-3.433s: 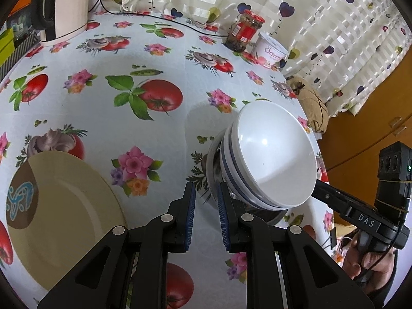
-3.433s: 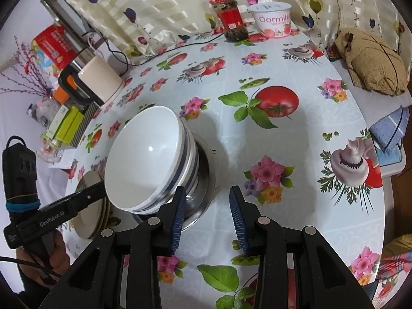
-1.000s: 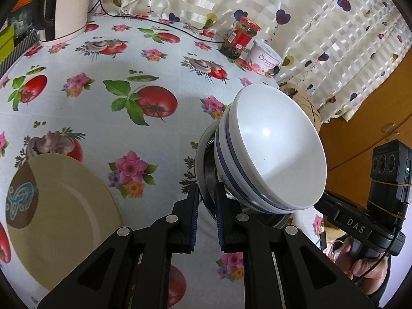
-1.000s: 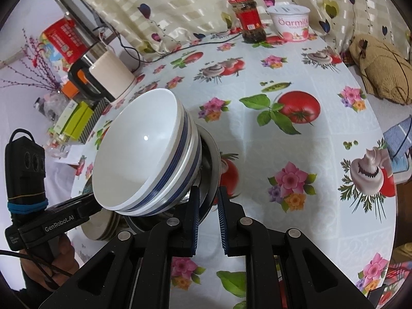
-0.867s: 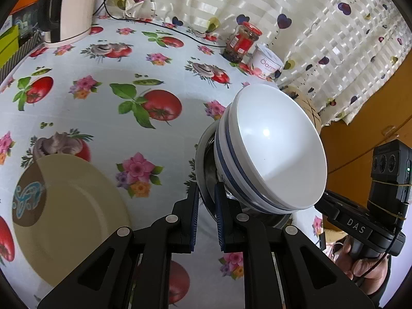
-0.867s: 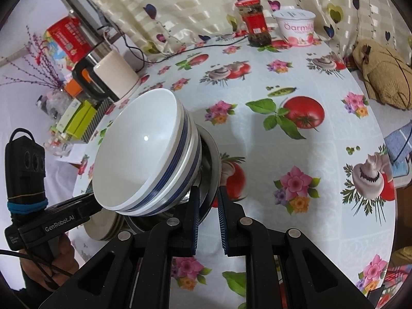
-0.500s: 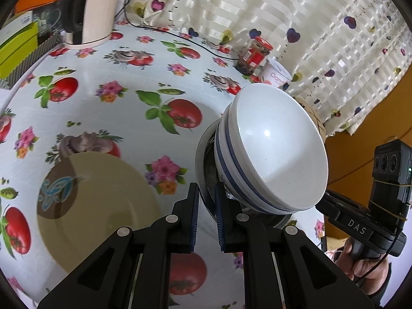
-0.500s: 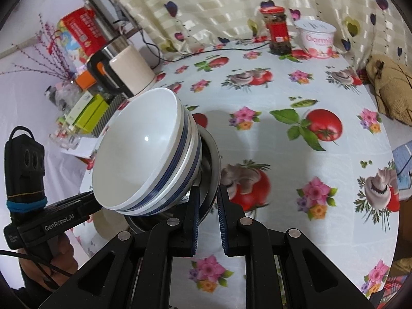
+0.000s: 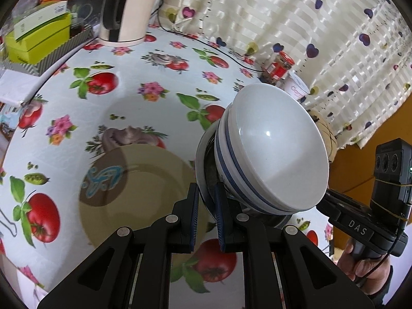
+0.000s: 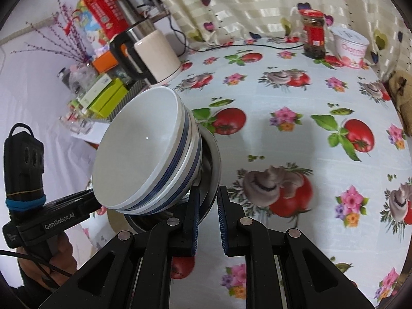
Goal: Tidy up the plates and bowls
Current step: 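Carry the bowl stack with both grippers toward the beige plate stack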
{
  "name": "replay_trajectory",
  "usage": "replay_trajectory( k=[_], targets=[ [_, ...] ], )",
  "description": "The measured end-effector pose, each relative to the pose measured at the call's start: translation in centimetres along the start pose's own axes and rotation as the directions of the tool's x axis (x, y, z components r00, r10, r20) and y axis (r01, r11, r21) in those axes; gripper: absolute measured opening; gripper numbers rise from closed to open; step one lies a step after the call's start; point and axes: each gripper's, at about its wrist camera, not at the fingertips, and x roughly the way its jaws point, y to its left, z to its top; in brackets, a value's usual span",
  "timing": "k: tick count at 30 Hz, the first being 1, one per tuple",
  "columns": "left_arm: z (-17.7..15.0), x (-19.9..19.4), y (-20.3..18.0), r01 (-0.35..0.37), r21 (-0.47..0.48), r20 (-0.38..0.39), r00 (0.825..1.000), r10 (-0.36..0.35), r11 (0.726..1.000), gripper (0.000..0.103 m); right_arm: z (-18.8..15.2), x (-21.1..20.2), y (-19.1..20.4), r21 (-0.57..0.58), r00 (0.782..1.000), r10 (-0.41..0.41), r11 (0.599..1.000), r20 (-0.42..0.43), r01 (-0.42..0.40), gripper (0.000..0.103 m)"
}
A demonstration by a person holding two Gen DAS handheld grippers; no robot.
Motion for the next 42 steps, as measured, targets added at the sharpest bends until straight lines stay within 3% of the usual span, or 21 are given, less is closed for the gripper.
replay_trajectory(
  k=[27,42],
  targets=[
    [-2.7,-2.7,7.5,-0.099,-0.136,0.019,0.995,0.103,0.986,0.012,-0.7,5.9,7.0,-0.116,0.991,0.058,0.991,-0.121,-0.073,0.014],
    [-3.0,-2.1,9.0,-0.111,-0.153,0.005,0.994,0.114,0.982,0.012,-0.9,8.1,7.9,-0.126,0.984,0.048,0.99,-0.169,-0.07,0.014]
  ],
)
